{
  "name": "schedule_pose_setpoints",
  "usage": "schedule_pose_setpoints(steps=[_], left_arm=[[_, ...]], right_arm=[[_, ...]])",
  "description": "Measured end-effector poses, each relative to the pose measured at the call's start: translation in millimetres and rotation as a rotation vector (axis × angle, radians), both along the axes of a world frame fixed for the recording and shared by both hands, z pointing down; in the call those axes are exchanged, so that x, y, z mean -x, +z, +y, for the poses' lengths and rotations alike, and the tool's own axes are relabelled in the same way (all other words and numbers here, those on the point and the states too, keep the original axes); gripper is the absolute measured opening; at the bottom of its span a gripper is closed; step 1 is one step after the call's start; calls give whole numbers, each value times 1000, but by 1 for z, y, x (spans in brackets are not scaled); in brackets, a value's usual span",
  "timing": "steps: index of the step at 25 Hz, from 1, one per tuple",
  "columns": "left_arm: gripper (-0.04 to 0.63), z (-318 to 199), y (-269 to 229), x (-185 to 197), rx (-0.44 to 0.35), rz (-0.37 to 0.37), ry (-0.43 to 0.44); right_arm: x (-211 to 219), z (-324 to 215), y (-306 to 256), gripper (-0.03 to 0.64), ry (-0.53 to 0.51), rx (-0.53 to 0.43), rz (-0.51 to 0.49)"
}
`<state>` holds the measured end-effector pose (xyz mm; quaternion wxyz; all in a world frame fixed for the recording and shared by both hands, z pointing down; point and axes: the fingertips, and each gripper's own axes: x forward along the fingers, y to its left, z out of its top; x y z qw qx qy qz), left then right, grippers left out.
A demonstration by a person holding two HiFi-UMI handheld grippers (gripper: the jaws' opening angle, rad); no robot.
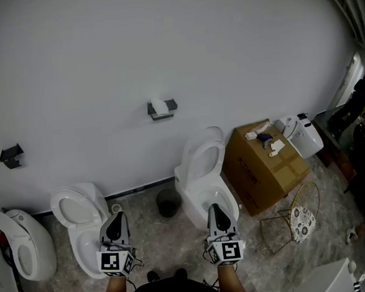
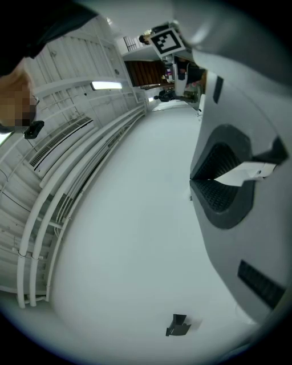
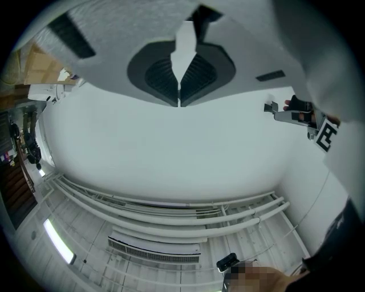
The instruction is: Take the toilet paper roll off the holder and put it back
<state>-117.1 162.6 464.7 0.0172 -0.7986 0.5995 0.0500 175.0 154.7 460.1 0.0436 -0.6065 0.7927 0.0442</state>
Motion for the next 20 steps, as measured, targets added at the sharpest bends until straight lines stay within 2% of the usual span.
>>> schedule_pose_setpoints(steps=[5, 7, 20], left_arm=[[3, 2, 0, -2, -2, 1, 5], [3, 3, -1, -2, -2, 1, 5], [3, 4, 0, -2, 3, -4, 5]], right_arm=[[0, 1, -4, 5, 1, -3, 0], [2, 1, -5, 51, -7, 1, -4], [1, 0, -5, 196, -14, 13, -17]])
